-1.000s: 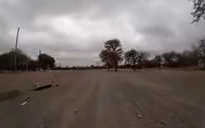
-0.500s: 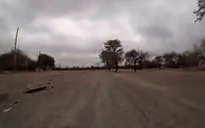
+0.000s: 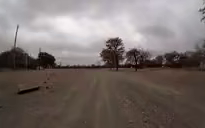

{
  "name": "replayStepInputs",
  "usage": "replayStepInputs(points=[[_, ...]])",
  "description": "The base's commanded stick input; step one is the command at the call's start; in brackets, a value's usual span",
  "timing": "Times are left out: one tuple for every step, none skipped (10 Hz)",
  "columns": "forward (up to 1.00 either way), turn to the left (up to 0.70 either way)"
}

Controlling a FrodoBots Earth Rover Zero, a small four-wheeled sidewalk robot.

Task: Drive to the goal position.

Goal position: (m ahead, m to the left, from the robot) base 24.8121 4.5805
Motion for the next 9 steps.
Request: replayStepInputs(points=[[0.70,-0.01],[0.70,-0.01],[0.70,-0.01],[0.70,-0.01],[0.70,-0.01],[0.70,-0.01],[0.70,-0.01],[0.70,-0.01],[0.70,-0.01]])
